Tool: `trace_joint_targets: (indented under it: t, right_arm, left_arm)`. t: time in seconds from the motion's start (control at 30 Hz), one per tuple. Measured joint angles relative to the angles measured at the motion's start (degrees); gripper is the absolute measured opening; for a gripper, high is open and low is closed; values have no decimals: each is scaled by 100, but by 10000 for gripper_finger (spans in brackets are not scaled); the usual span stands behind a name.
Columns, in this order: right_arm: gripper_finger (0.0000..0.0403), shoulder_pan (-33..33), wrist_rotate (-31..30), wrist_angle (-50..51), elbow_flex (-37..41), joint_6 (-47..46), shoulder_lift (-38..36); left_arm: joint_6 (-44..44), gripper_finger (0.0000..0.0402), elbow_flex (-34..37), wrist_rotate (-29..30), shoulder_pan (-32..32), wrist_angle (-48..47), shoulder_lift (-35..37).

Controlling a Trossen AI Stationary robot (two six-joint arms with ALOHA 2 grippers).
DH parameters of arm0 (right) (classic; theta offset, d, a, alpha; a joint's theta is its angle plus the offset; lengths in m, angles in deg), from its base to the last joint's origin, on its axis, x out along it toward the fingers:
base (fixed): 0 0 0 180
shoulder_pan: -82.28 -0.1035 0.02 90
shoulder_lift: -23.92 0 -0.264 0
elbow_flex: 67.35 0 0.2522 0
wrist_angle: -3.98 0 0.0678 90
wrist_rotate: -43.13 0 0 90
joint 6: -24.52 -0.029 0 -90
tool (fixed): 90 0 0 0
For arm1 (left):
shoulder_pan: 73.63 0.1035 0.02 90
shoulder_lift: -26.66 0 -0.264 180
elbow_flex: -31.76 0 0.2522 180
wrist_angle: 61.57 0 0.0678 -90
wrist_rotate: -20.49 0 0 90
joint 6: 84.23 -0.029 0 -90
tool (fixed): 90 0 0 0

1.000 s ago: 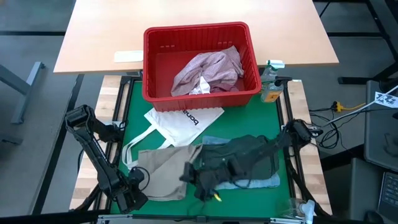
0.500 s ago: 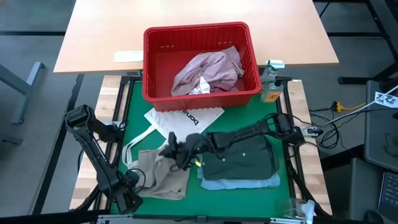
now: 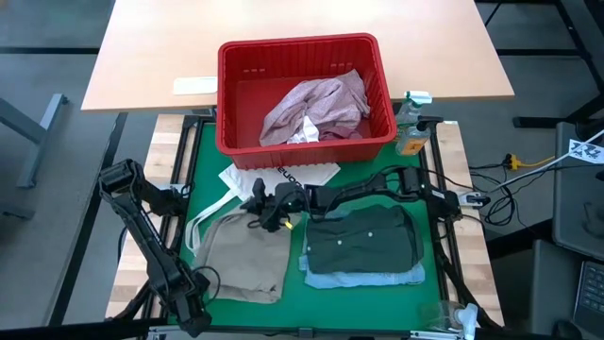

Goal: Fold laundry
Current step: Fold the gray shorts

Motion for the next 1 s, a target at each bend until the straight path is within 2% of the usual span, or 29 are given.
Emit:
trace_joint_targets:
  t: [0.13, 0.27, 0.43, 0.6, 0.67, 0.83, 0.93, 1.0]
  right_arm:
    - [35, -11, 0, 9, 4, 2, 30]
    - [52, -17, 0, -45, 4, 1, 30]
    - [104, -15, -39, -127, 4, 0, 30]
    - [162, -15, -81, -276, 4, 1, 30]
    - [178, -16, -314, -336, 3, 2, 30]
    - [197, -17, -1508, -477, 4, 2, 30]
    - [196, -73, -2108, -615, 4, 3, 30]
    - [194, -136, -2207, -639, 3, 4, 30]
  left_arm:
    - [-170, 126, -1, 383, 0, 222, 2]
    - [-432, 126, -2, 1130, 0, 395, 2]
    - [-871, 126, -2, 2230, 1, 751, 2]
    - [-1104, 126, -2, 2918, 0, 921, 2]
    - [-1105, 126, -2, 3259, -4, 913, 2]
    - [-1000, 126, -2, 4840, -33, 682, 3]
    - [-506, 126, -2, 4959, 25, 319, 7]
    - [-20, 126, -2, 4957, 64, 93, 7]
